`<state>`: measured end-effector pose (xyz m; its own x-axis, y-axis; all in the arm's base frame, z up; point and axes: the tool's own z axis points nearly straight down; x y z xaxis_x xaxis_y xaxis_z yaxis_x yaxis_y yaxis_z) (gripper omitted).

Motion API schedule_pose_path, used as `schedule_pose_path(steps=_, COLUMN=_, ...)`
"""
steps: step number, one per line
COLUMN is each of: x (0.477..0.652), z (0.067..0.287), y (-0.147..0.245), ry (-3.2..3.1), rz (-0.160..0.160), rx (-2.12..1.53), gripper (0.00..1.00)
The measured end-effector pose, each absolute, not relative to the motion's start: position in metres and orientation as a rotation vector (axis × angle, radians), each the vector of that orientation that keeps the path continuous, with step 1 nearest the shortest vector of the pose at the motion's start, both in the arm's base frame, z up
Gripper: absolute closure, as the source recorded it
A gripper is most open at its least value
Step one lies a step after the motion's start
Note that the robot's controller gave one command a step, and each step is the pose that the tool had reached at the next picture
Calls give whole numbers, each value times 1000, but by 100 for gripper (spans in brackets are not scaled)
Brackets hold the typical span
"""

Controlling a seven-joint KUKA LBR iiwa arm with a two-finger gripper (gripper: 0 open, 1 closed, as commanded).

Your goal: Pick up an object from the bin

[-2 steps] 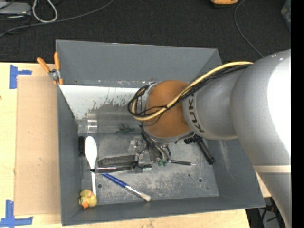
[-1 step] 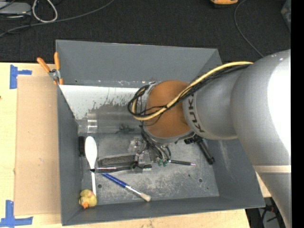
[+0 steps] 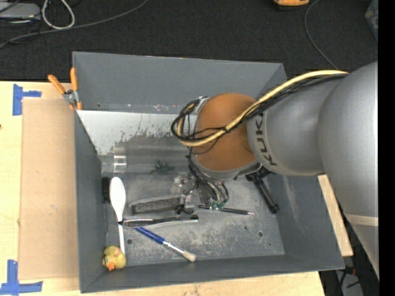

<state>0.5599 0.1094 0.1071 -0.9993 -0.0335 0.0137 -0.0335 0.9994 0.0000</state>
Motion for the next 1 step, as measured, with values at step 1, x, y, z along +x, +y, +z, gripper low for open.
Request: schedule_pose_path(steps=1, x=561, z=139, y=110, ry=-3130, rz=-1, rx=50, gripper=100)
